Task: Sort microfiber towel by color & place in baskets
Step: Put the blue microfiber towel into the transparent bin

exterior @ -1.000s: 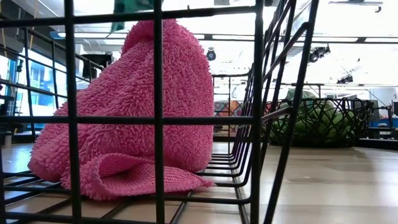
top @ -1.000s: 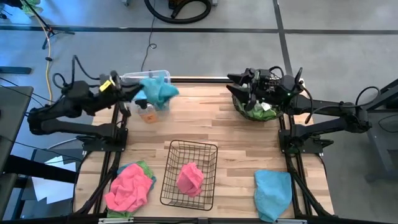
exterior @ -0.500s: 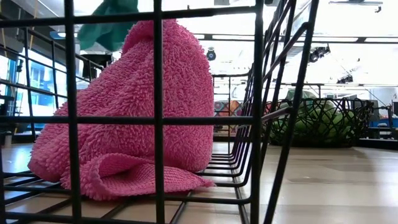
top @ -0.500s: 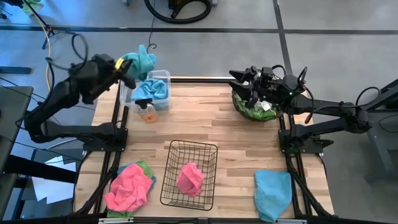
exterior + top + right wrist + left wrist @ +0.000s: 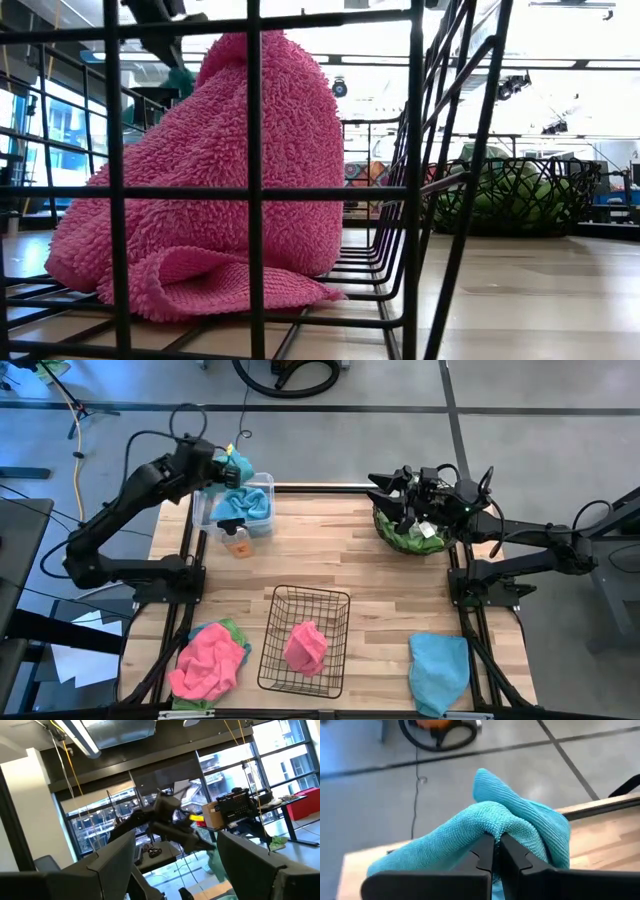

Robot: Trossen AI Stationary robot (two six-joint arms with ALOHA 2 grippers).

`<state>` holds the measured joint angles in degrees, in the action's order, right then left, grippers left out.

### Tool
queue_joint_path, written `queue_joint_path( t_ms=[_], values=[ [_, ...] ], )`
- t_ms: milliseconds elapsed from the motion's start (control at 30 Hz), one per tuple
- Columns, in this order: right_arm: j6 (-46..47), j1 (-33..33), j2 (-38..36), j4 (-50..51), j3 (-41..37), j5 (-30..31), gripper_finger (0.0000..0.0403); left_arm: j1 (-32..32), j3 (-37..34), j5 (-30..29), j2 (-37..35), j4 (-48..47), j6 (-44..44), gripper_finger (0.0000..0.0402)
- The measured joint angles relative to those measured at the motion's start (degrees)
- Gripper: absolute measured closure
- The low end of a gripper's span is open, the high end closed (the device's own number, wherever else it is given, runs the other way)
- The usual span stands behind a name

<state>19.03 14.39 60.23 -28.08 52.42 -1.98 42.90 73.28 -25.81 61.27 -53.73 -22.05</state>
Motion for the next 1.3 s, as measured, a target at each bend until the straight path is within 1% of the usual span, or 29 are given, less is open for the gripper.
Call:
queue_joint_path(
  t_ms=[133, 233, 400, 567, 700, 800, 933, 1067, 1167, 1300],
  values=[
    [0.21, 0.74, 0.00, 0.00, 0.00, -0.40, 0.0126, 0.16, -3.96, 1.85, 1.40, 0.06, -5.31, 0.0401],
    [0.39, 1.78, 0.00, 0.00, 0.00, -1.69, 0.0126, -0.26, -9.02, 3.60, 0.62, 0.21, -10.98, 0.0401],
    [0.49, 3.73, 0.00, 0.00, 0.00, -4.18, 0.0126, -1.10, -18.34, 4.37, -0.68, 1.05, -18.44, 0.0401],
    [0.49, 5.52, 0.00, 1.26, 0.00, -4.76, 0.0126, -1.60, -24.15, 8.20, -0.76, 4.60, -22.76, 0.0401],
    [0.62, 6.99, 0.00, 3.58, 0.00, -5.03, 0.0126, -1.66, -24.90, 8.71, -0.76, 6.17, -23.46, 0.0401],
    [0.77, 7.90, 0.00, 5.15, 0.00, -5.01, 0.0126, -0.60, -24.29, 8.59, -0.77, 6.08, -23.14, 0.0401],
    [3.24, 9.26, 0.00, 5.92, 0.00, -5.24, 0.0126, 1.52, -24.05, 8.64, -0.60, 5.92, -21.80, 0.0401],
    [4.61, 10.39, 0.00, 7.24, 0.00, -5.73, 0.0126, 3.31, -24.05, 10.84, -0.44, 5.40, -20.53, 0.0402],
    [7.36, 11.08, 0.00, 8.99, 0.00, -8.76, 0.0126, 4.03, -24.05, 13.65, -0.44, 5.34, -18.20, 0.0399],
    [8.59, 11.09, 0.00, 10.31, 0.00, -13.70, 0.0126, 4.06, -24.05, 14.35, -0.44, 4.32, -17.22, 0.0388]
  ],
)
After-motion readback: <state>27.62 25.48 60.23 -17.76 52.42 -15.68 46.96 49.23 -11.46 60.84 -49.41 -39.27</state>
